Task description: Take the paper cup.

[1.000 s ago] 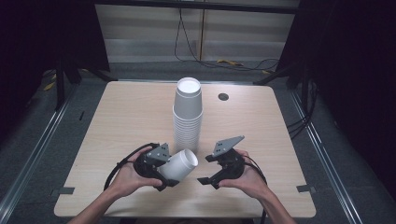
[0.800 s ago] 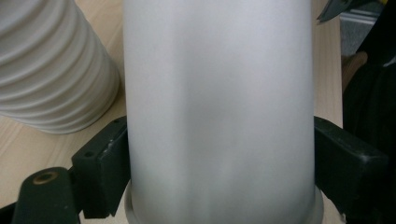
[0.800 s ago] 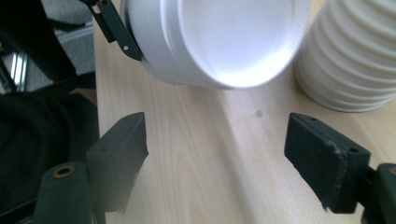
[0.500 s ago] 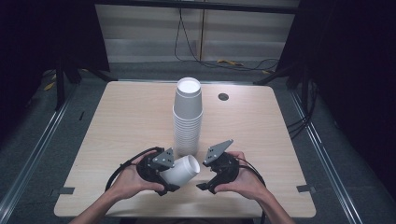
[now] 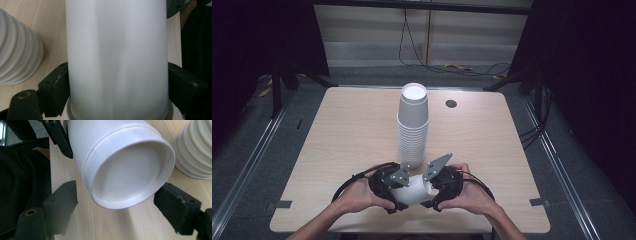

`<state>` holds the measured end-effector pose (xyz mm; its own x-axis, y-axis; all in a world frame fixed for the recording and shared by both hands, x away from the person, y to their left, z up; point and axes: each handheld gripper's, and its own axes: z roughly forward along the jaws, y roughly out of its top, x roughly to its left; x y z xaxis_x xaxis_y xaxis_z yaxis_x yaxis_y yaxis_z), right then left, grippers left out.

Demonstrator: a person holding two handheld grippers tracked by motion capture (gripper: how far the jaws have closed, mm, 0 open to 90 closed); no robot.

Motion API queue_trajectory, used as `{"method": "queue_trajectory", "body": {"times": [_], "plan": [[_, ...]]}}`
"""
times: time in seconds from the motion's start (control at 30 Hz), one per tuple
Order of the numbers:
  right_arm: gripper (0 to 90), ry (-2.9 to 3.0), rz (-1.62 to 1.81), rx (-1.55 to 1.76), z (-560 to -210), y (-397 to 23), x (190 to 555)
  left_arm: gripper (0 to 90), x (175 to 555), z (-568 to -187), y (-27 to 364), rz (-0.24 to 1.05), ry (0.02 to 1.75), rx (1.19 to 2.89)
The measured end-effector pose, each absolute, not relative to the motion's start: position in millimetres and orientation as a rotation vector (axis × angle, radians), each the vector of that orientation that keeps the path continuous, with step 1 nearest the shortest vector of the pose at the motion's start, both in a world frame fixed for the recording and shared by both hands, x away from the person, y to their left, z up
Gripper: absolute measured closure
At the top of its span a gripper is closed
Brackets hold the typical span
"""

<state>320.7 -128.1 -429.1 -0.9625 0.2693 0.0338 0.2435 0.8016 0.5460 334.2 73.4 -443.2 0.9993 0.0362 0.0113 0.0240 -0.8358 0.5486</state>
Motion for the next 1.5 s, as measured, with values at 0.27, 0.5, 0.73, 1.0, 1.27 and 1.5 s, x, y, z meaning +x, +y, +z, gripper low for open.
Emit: {"method": "queue_trajectory", "body": {"times": [0.27, 0.5, 0.73, 1.0, 1.27, 1.5], "plan": [[18.0, 2.959, 0.860, 0.383, -427.0, -122.1, 321.9, 14.9, 330.8, -439.2, 74.0, 0.040, 0.000, 2.576], [18.2, 2.981, 0.878, 0.346, -425.9, -113.0, 323.0, 14.8, 326.6, -442.5, 69.9, 0.031, -0.012, 2.581], [20.8, 2.987, 0.894, 0.328, -428.6, -110.1, 322.0, 14.7, 326.2, -444.7, 68.7, 0.039, -0.050, 2.583], [22.2, 2.985, 0.906, 0.310, -427.8, -112.9, 320.8, 13.0, 326.6, -445.8, 72.9, 0.055, -0.083, 2.547], [23.0, 2.987, 0.926, 0.317, -428.3, -114.1, 321.4, 13.0, 326.6, -443.4, 78.1, 0.073, -0.036, 2.487], [23.2, 2.985, 0.927, 0.333, -429.2, -115.4, 321.4, 13.4, 326.1, -439.7, 81.1, 0.091, -0.056, 2.456]]}}
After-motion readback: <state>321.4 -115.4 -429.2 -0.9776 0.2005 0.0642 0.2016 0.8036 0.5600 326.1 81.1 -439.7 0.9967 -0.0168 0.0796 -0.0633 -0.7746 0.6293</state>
